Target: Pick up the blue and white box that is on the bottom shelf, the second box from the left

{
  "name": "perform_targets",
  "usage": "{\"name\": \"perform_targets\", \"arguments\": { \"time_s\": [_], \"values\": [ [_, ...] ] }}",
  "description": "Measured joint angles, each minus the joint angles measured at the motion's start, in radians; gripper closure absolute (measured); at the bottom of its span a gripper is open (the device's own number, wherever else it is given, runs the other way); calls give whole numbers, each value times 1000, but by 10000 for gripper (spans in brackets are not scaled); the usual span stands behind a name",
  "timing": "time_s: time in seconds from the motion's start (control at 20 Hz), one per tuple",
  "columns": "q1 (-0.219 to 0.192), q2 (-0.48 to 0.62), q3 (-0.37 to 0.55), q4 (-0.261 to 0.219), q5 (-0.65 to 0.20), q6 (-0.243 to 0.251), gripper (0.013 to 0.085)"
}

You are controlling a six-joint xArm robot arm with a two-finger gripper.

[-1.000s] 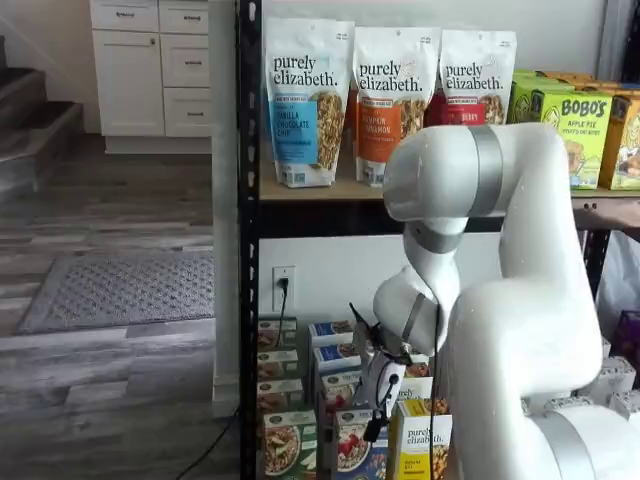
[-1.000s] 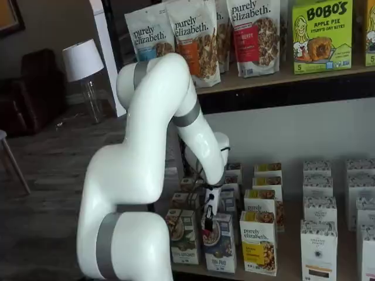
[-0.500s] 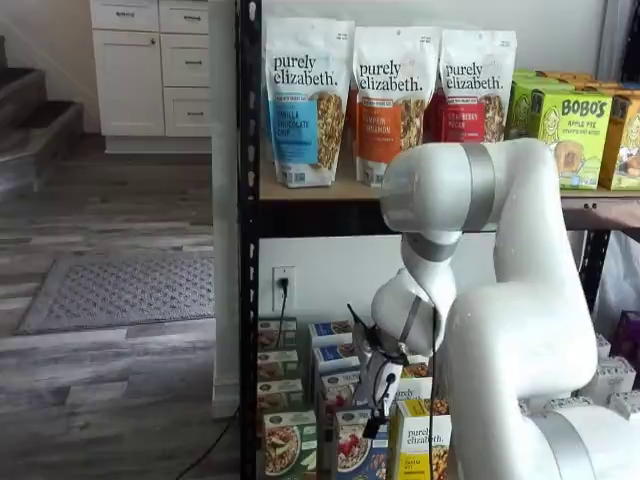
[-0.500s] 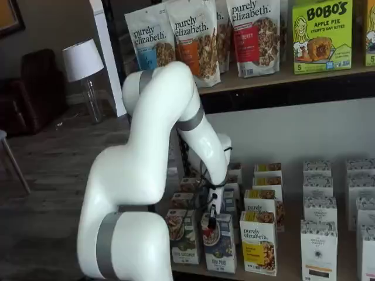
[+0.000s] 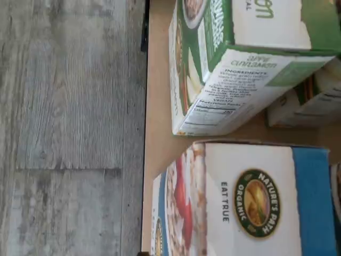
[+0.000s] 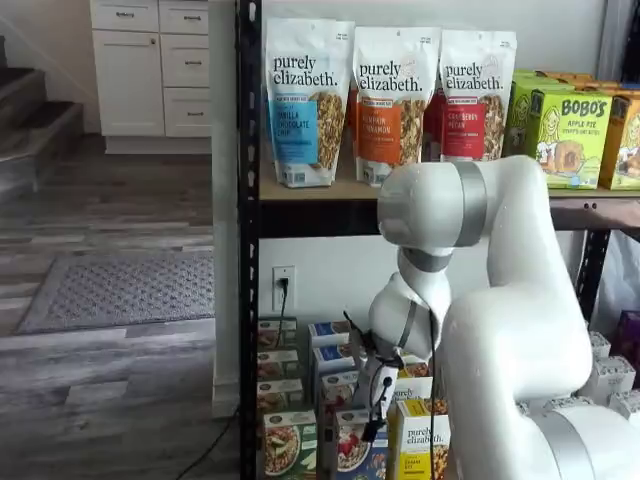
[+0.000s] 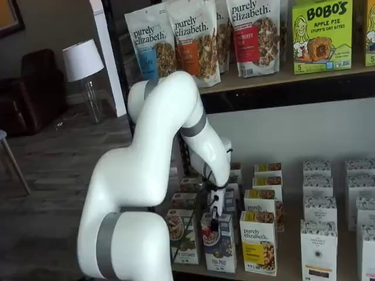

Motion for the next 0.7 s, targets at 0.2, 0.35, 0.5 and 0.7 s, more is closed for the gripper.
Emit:
{"name": "perform_targets", "arguments": {
  "time_s": [0.2,0.35,0.5,0.7],
  "values": [
    [-2,26,-31,-49,17,42,130],
    [-2,36,-43,-87,25,76,130],
    [-2,45,-50,-137,33,118,130],
    [-2,49,-53,-174,41,150,130]
  ]
}}
